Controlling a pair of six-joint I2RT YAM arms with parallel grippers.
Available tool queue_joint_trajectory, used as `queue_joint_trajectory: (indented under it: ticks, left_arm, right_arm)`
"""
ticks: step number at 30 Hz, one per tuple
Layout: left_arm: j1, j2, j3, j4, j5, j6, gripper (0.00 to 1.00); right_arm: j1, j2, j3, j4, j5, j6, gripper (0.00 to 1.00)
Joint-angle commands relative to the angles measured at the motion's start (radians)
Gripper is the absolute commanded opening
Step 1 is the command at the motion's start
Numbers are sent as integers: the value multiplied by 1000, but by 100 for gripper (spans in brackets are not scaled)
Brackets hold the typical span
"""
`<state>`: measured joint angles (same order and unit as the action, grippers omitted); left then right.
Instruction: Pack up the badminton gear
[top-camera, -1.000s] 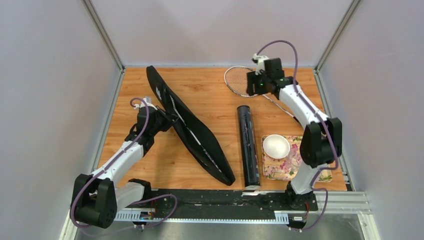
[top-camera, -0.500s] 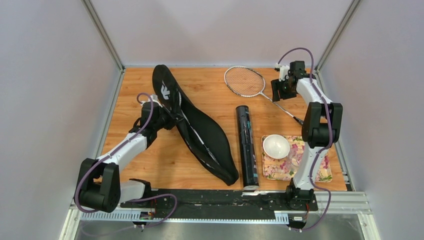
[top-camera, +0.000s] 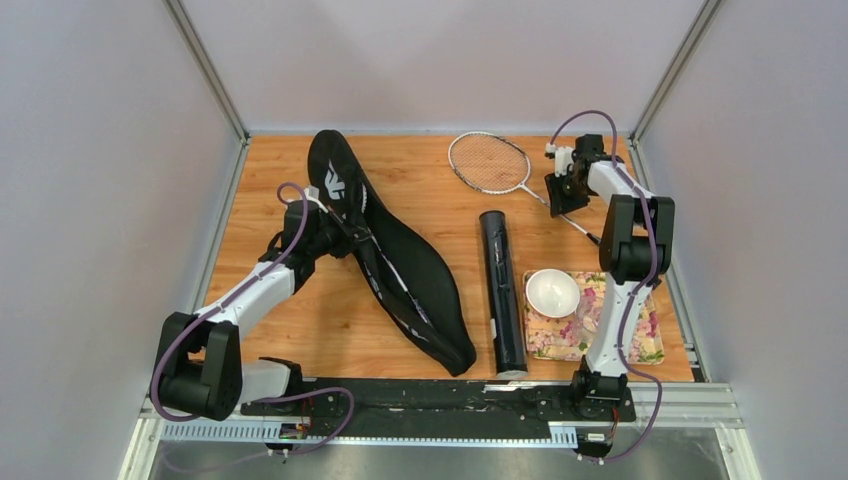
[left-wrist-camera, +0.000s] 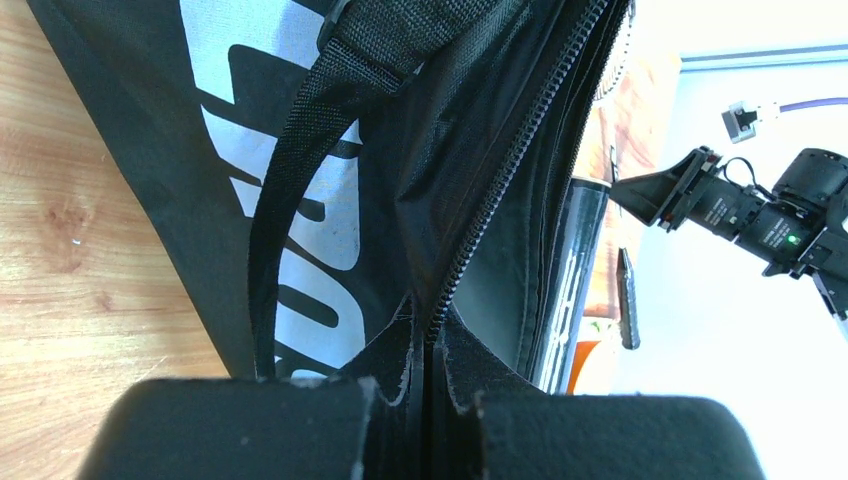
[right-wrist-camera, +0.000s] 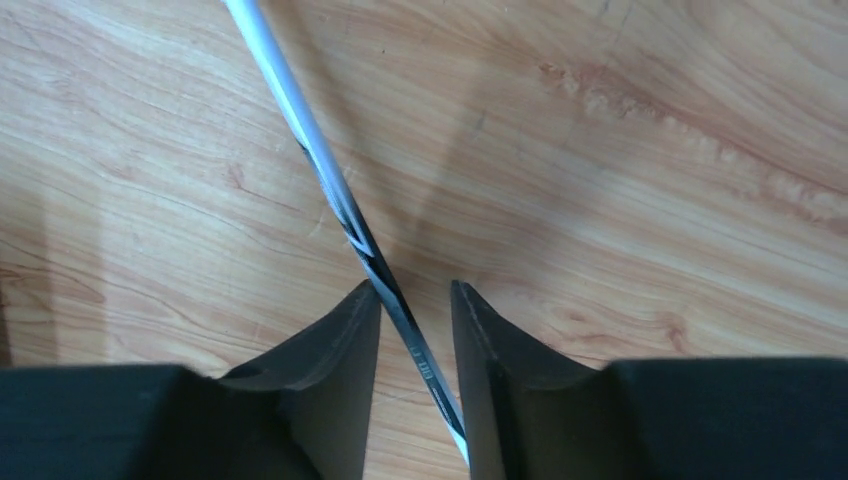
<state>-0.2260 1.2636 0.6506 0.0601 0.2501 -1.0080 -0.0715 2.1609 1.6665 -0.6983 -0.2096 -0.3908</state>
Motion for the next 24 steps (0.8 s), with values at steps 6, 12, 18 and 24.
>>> queue_joint_trajectory:
  ticks: [6,12,18,24]
  left_arm:
    - [-3,-13,29,-26,2,-3,0]
    - [-3,-18,58,-90,-37,-30,0]
    - [-3,-35,119,-198,-127,-52,0]
    - [-3,-52,126,-230,-179,-61,0]
  right_arm:
    - [45,42,24,49,145,-88,10]
    - [108,-70,-105,270,438,-207,0]
    - [136,-133,-73,306,608,-293,0]
    - [142,-265,-126,370,659,-341,0]
